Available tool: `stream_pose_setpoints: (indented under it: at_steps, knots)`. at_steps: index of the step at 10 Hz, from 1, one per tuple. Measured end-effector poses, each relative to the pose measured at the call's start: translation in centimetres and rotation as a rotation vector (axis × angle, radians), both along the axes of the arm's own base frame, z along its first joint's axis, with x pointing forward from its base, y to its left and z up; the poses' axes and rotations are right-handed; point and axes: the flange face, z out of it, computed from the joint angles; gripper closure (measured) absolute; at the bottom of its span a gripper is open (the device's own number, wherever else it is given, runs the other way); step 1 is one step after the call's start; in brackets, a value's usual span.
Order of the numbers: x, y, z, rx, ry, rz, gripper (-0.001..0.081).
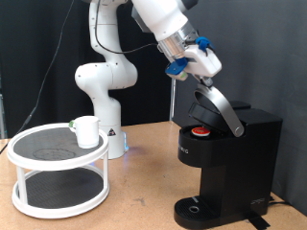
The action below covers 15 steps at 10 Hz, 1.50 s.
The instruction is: Make a cup of coffee with the keurig machine
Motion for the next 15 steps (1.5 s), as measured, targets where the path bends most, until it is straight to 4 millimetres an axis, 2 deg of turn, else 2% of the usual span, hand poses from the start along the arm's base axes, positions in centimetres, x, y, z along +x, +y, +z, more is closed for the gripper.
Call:
stream_pose_setpoints:
  at_steps: [3,7,10,13,15]
  knots:
    - [-0.1,-1.8,-1.7,-0.050,0.030,-0.013,0.0806]
    - [0.5,-4.1,-5.6,-0.097,0.092,-0.060,0.0806]
    - [1.3,-4.6,-7.2,-0.111,0.097,-0.106,0.0806]
    - [2.1,-5.1,-10.0,-0.124,0.132,-0.121,0.0806]
    - [2.3,-5.2,-10.1,-0.124,0.131,-0.123,0.0806]
